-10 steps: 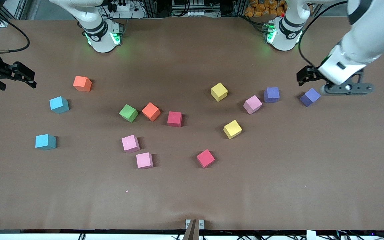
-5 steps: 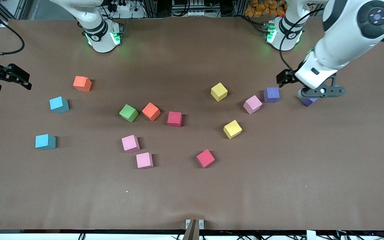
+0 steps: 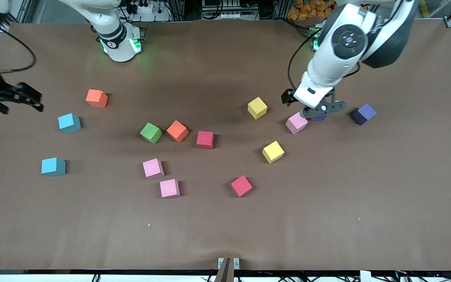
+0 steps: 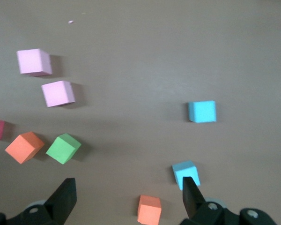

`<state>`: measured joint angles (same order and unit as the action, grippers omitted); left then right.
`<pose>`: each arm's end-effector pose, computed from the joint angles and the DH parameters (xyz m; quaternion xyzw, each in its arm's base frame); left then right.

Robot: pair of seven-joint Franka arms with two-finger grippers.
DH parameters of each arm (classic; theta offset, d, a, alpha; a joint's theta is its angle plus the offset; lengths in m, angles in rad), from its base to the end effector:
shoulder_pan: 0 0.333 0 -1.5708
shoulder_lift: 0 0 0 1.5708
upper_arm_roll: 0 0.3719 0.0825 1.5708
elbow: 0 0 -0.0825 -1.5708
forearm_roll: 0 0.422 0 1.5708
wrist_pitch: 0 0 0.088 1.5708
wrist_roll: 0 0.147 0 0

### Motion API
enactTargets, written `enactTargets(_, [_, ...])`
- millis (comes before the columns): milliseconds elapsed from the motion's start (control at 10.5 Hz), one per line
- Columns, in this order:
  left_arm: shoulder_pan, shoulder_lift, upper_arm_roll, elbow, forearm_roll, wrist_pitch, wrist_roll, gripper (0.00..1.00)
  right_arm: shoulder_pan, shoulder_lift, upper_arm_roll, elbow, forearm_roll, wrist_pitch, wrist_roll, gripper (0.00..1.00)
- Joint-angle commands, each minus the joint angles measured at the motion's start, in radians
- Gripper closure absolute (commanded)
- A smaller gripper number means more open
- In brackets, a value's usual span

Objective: Arrange 11 blocks into digit 3
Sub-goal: 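Grasp the yellow block with the left gripper while the right gripper approaches green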

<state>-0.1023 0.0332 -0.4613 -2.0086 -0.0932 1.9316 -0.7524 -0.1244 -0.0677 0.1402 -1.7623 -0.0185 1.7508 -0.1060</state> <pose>0.4854 -0.3166 0.4307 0.9910 0.1124 -0.0728 0.0069 0.5823 0.0091 0.5972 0.9976 0.0622 0.0271 0.0151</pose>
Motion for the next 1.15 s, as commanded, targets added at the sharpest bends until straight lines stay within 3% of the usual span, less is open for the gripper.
enactTargets(0, [0.007,0.075,-0.071,-0.028,-0.026,0.09,-0.187,0.0,-0.003,-0.008,0.042,-0.109,0.014,0.108,-0.007,0.0])
enactTargets(191, [-0.037,0.151,-0.094,-0.067,-0.026,0.199,-0.354,0.0,0.002,0.003,0.071,-0.19,0.014,0.234,-0.021,0.0])
enactTargets(478, [-0.092,0.247,-0.093,-0.088,-0.016,0.305,-0.522,0.0,0.002,0.072,0.122,-0.219,0.014,0.353,-0.154,0.0])
enactTargets(573, [-0.108,0.272,-0.092,-0.096,-0.014,0.337,-0.568,0.0,0.003,0.071,0.139,-0.283,0.015,0.442,-0.15,0.0])
enactTargets(764, [-0.115,0.309,-0.092,-0.111,0.024,0.369,-0.611,0.0,0.005,0.081,0.151,-0.411,0.015,0.617,-0.156,0.0])
enactTargets(1051, [-0.123,0.333,-0.092,-0.168,0.09,0.411,-0.628,0.0,0.057,0.132,0.154,-0.467,0.015,0.707,-0.15,0.0])
